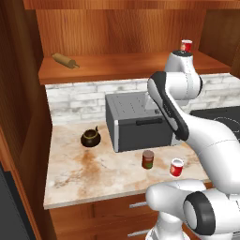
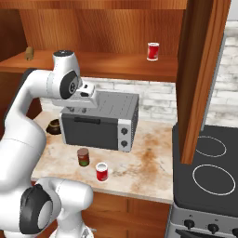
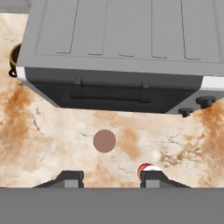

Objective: Pick the cans from the counter and place them in their designated side in the cabinet.

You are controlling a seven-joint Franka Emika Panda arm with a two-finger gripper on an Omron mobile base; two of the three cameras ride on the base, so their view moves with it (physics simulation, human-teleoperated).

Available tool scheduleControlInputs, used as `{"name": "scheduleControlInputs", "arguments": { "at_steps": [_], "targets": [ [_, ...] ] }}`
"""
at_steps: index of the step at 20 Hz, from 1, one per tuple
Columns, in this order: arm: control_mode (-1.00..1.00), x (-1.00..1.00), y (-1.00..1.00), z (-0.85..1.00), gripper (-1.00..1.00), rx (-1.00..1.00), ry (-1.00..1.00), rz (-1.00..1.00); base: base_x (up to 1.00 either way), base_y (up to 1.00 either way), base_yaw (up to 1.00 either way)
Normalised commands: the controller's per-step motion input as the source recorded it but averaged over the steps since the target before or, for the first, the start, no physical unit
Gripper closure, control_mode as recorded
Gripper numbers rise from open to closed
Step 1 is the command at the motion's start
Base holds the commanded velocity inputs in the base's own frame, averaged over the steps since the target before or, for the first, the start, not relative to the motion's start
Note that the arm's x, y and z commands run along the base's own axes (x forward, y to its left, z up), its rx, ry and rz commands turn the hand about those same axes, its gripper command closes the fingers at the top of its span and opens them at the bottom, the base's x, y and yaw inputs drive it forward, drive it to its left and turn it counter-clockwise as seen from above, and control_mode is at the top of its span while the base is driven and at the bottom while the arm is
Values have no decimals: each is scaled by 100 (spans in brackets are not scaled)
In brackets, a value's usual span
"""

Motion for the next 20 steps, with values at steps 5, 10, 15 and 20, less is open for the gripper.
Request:
{"name": "scheduleControlInputs", "arguments": {
  "at_steps": [5, 10, 15, 20],
  "targets": [
    [-100, -9, 0, 0, -100, 0, -3, 0, 0, 0, 0],
    [-100, -31, -2, -5, -100, -1, -4, 0, 0, 0, 0],
    [-100, -33, -9, -14, -100, 0, -5, 0, 0, 0, 0],
    [-100, -25, -3, -11, -100, 0, -6, 0, 0, 0, 0]
  ]
}}
